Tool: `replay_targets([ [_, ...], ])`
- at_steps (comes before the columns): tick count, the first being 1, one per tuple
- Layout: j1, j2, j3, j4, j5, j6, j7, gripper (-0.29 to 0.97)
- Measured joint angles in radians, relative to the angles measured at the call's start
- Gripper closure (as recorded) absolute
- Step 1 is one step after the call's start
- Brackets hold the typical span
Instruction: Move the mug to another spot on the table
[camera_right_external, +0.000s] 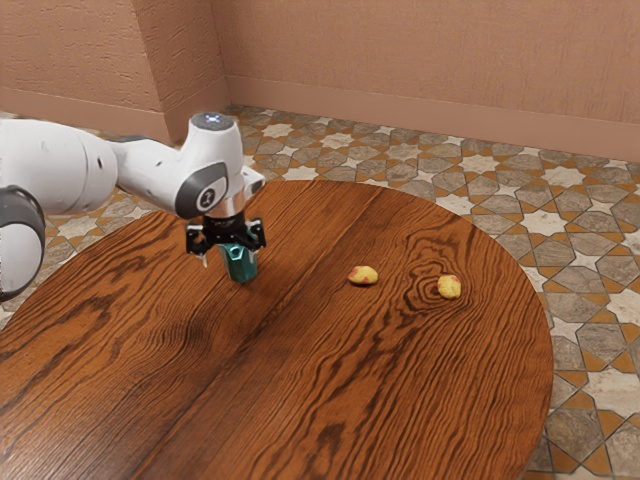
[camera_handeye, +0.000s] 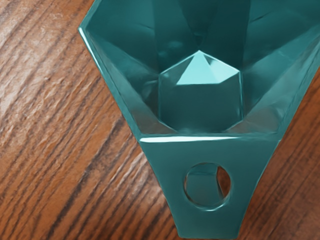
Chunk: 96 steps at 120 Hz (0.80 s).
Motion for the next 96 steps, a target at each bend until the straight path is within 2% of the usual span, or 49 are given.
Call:
replay_targets([
  [88, 0.012, 0.088, 0.001, 0.053, -0.014, 0.089, 0.113, 0.02],
  [96, 0.012, 0.089, 0.001, 0.053, -0.014, 0.092, 0.118, 0.09],
])
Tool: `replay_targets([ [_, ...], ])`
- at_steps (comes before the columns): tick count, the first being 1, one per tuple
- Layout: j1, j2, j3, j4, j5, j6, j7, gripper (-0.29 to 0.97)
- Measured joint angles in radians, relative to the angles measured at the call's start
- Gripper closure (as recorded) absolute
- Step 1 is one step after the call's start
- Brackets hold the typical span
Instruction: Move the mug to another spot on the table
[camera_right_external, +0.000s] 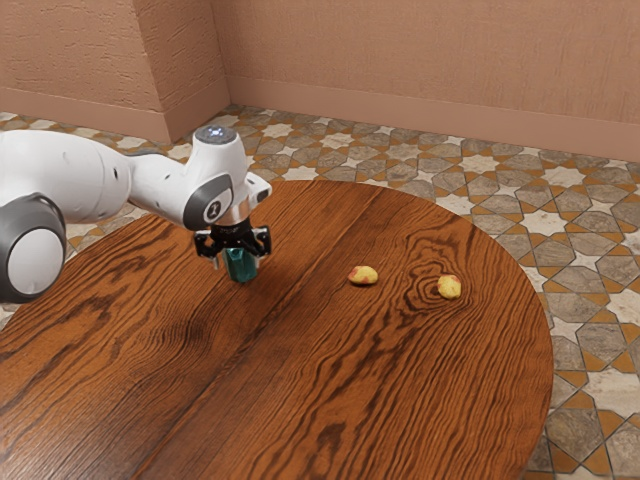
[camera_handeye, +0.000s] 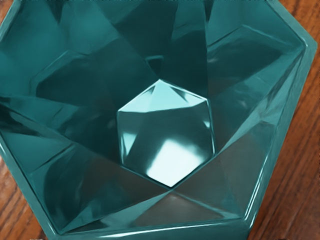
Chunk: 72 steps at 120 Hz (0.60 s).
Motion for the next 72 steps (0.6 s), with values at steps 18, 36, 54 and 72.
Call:
replay_targets([
  [18, 0.0, -0.001, 0.005, 0.006, -0.01, 0.004, 0.008, 0.25],
  [36, 0.0, 0.0, 0.008, 0.006, -0.021, 0.007, 0.01, 0.39],
  [54, 0.0, 0.0, 0.008, 0.006, -0.022, 0.011, 0.006, 0.55],
  [72, -0.003, -0.001, 0.008, 0.006, 0.0, 0.012, -0.006, 0.64],
])
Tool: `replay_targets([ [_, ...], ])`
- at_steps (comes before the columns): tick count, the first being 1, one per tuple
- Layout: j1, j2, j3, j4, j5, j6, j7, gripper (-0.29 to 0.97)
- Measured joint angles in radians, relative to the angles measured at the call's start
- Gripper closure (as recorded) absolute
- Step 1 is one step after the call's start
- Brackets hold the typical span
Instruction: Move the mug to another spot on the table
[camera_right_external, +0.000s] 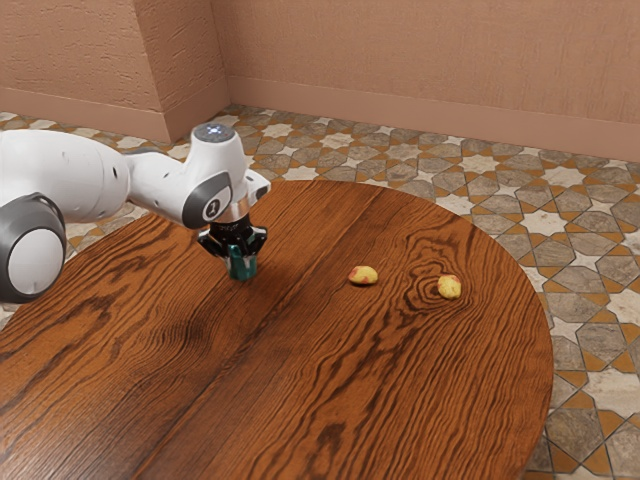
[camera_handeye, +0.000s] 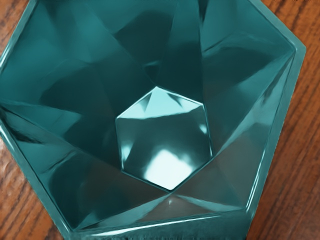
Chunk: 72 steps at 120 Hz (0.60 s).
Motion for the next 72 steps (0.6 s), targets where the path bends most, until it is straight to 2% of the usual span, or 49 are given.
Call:
replay_targets([
  [31, -0.002, -0.001, 0.0, 0.009, 0.163, 0.047, -0.026, 0.72],
  [72, -0.006, -0.002, 0.013, -0.022, 0.199, 0.294, -0.046, 0.74],
])
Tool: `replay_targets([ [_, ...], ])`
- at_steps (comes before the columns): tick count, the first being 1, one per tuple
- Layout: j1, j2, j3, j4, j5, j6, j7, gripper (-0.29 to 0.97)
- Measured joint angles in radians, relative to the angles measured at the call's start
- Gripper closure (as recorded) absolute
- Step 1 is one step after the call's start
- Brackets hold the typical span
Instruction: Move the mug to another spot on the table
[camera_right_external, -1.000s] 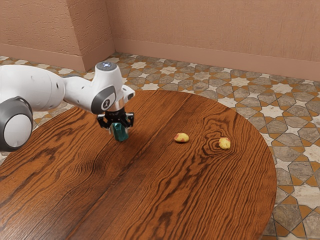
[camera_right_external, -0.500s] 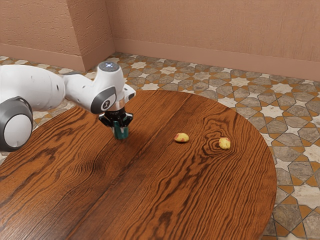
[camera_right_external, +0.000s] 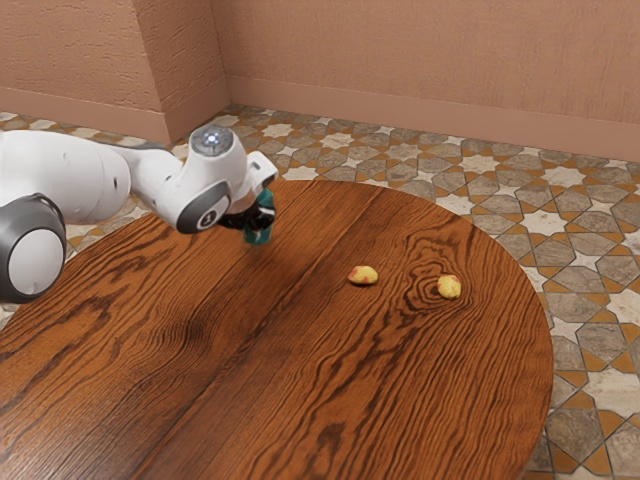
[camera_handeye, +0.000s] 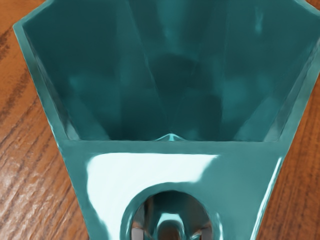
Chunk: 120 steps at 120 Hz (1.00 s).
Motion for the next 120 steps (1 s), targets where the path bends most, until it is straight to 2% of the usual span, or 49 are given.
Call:
replay_targets([
  [12, -0.005, -0.01, 0.002, -0.034, -0.004, 0.06, -0.003, 0.73],
  [35, -0.046, -0.18, 0.004, -0.297, -0.009, 0.145, -0.032, 0.73],
  [75, -0.101, -0.328, 0.002, -0.57, 0.018, 0.302, -0.096, 0.73],
  [91, -0.117, -0.364, 0.002, -0.642, 0.018, 0.321, -0.125, 0.73],
  [120, -0.131, -0.377, 0.005, -0.684, 0.018, 0.333, -0.164, 0.73],
])
